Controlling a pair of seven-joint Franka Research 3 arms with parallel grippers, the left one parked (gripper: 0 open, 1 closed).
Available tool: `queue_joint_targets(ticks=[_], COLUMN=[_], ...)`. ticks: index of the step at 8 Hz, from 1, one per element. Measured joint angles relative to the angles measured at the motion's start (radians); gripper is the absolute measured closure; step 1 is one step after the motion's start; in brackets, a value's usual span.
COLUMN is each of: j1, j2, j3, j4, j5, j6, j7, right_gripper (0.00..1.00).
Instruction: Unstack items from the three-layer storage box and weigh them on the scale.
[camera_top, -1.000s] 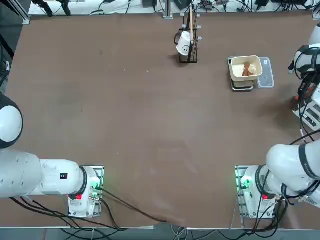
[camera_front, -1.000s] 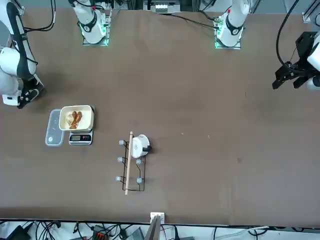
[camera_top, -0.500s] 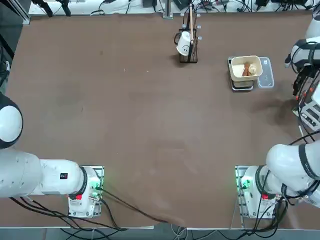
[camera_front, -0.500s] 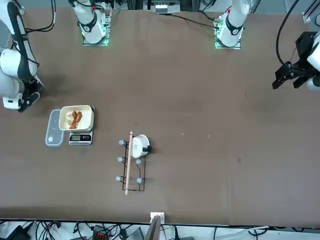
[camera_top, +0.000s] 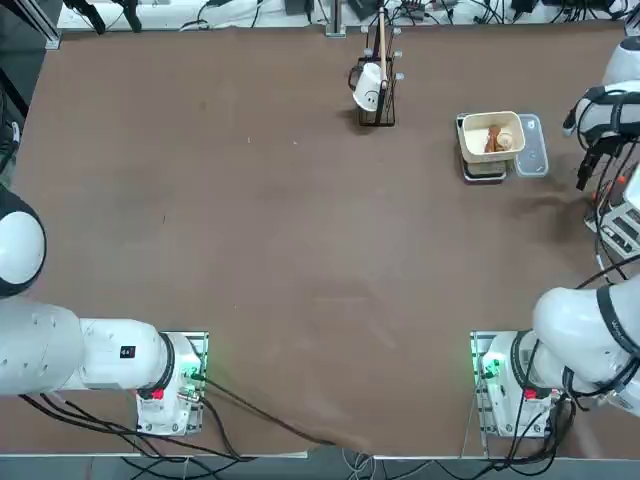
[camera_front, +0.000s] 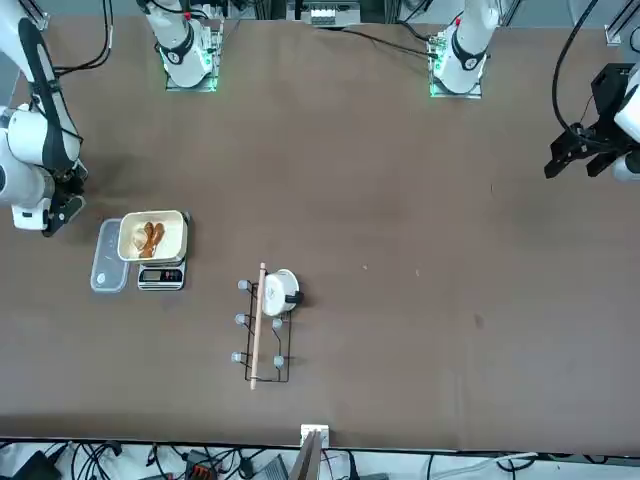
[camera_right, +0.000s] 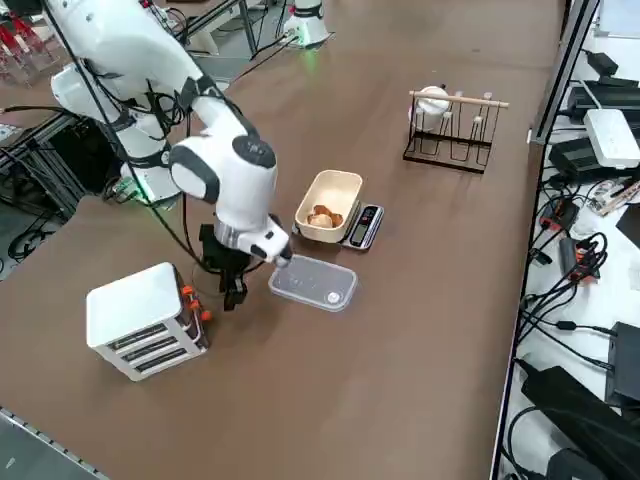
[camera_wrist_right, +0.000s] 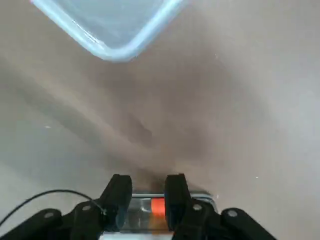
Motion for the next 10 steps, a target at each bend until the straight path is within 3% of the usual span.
queue_joint_targets(ticks=[4,10], j1=[-0.060,-0.065], j2=[0.030,0.034], j3=[-0.011,-0.009], j4=[0.005,0.003], j5=[-0.063,-0.063], j6=[0.021,0.026], j7=[0.000,-0.001], right_gripper=[0.58,0.60])
